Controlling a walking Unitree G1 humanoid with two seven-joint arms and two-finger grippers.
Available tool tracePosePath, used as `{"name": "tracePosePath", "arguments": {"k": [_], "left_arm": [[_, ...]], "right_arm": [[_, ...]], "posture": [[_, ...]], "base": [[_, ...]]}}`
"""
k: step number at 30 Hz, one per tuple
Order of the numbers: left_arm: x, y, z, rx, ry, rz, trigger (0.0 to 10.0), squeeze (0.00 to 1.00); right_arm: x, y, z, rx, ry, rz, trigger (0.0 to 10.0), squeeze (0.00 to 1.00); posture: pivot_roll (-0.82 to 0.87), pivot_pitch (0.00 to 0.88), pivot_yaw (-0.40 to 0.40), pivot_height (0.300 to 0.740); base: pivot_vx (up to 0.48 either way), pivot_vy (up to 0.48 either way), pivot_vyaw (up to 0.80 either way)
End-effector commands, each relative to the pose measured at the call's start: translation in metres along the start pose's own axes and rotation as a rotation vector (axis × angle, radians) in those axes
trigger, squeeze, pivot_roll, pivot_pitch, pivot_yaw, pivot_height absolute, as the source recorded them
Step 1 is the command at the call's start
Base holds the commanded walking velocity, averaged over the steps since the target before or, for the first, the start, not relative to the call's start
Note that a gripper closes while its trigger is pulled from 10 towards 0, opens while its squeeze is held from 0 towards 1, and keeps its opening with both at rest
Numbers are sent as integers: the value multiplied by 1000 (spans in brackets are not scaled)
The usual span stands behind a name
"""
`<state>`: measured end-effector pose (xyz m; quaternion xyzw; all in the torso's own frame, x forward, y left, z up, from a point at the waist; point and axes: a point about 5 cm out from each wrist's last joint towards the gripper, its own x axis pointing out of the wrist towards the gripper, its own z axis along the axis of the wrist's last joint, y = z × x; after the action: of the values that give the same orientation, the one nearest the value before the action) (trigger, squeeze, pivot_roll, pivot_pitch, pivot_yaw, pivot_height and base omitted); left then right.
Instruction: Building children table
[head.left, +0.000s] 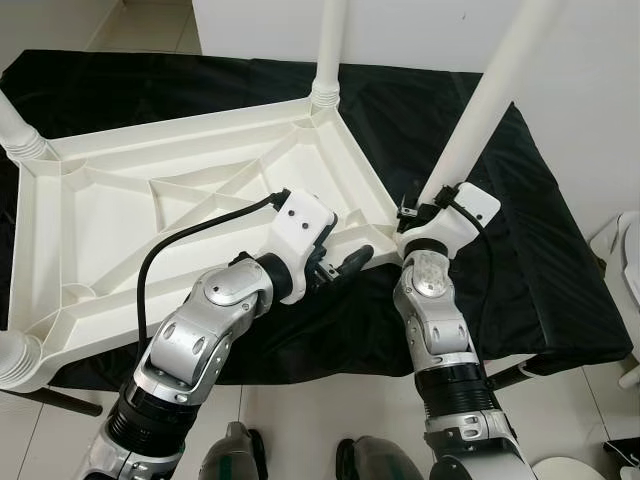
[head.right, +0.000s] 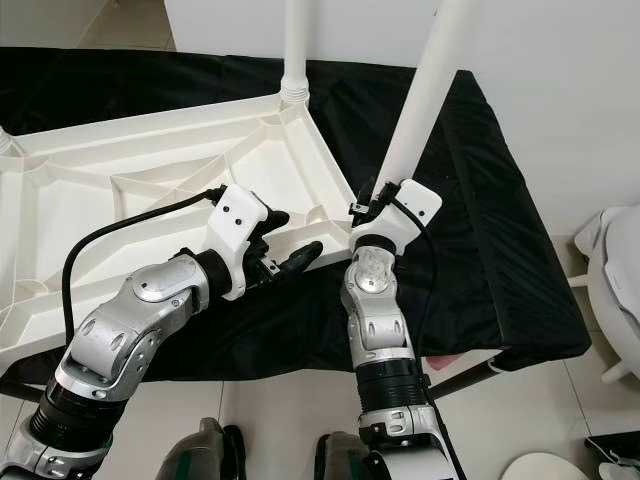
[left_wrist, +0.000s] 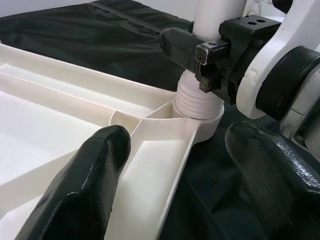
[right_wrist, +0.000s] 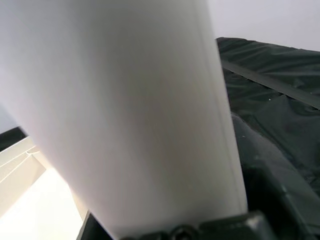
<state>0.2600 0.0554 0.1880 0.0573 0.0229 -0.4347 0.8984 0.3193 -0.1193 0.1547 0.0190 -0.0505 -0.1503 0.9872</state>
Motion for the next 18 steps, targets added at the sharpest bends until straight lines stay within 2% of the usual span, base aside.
{"name": "tracePosePath", "arguments": {"k": [1,2,8,18], "left_arm": [[-1,-3,2,6,-6,-11,10000,0],[-1,-4,2,5,-7,-12,10000,0],[0,-5,2,-1,-11,-16,10000,0],[2,-6,2,-2,-15,-18,10000,0]], "right_arm": [[-7,-9,-36,-69,179,-22,10000,0],[-6,-11,-34,-53,160,1,10000,1000],[2,-21,-25,-26,92,47,10000,1000],[14,-33,-17,-47,39,128,10000,1000]], "posture": [[-113,93,-10,740],[-115,93,-9,740],[-117,92,-10,740],[-126,85,-14,740]], "base": [[0,0,0],[0,0,0],[0,0,0],[0,0,0]]}}
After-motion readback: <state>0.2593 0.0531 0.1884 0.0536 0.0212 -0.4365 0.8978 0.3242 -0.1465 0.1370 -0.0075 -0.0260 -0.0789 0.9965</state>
